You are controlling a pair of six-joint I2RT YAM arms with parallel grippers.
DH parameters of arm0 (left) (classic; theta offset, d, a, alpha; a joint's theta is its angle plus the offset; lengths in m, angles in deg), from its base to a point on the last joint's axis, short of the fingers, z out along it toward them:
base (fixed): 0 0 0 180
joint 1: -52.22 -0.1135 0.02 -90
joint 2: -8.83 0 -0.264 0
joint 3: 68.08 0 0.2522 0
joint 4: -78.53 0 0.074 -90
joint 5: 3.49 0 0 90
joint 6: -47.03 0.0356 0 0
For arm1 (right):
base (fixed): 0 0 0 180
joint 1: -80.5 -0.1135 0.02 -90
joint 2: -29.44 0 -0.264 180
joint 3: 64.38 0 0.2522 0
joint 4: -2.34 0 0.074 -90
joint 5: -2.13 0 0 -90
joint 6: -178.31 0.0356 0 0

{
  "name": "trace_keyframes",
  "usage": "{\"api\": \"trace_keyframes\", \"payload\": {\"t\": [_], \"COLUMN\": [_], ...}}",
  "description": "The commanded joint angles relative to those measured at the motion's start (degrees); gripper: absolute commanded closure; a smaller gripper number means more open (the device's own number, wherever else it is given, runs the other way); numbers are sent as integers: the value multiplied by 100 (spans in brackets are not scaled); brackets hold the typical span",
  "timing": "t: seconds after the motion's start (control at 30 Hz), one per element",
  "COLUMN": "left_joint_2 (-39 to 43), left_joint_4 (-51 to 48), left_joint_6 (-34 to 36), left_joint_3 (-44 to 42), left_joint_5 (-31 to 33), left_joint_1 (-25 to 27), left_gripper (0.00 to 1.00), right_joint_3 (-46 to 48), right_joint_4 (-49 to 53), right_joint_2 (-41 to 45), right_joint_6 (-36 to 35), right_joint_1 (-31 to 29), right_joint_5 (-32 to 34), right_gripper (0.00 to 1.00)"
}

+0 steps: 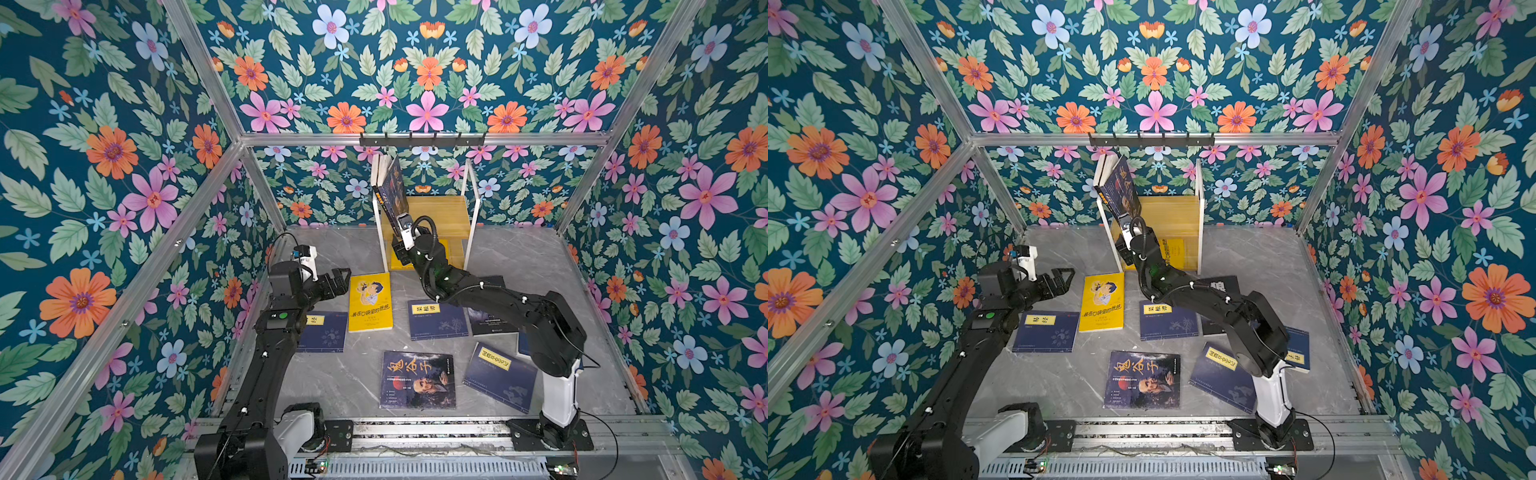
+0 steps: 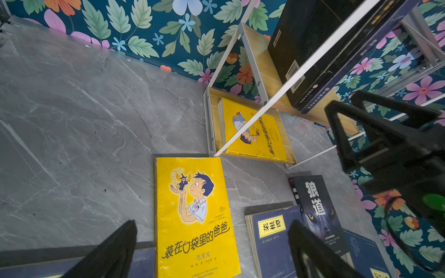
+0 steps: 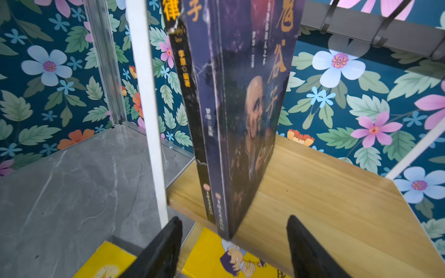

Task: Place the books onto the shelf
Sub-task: 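Withdraw the right gripper from the shelf toward the yellow book on the table, then reach both grippers to the yellow book's edges on the table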

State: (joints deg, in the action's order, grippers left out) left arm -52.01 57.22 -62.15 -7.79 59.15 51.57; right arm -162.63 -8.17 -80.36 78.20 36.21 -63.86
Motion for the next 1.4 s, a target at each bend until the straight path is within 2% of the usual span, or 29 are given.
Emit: {"api": "trace_keyframes", "payload": {"t": [0.0, 0.27, 0.6, 0.87, 1.13, 1.37], "left_joint_2": [-60, -411, -1313, -2416, -3213, -3776], "left_joint_4": [98, 30, 60, 68, 42, -23], "left_joint_6": [142, 204, -175, -515, -715, -858], "left_joint_3": [25, 113, 171, 437, 696, 930], "left_joint_5": [35, 221, -26, -80, -190, -350], "left_joint_1": [-12, -6, -1, -1, -1, -6], "left_gripper": [0, 0, 0, 0, 1, 7], "right_joint_3": [493, 1675, 2656, 2575, 1768, 1179], "right_joint_4": [238, 1024, 684, 184, 271, 415], "right_joint_2": [492, 1418, 1534, 623, -243, -935], "right_joint_6": [542, 2295, 3823, 4903, 5080, 5444], "right_joint_1": [-12, -9, -115, -126, -116, -115], "right_joint_5": [-249, -1151, -1653, -1911, -2029, -2142], "right_gripper": [29, 28, 28, 30, 31, 35]}}
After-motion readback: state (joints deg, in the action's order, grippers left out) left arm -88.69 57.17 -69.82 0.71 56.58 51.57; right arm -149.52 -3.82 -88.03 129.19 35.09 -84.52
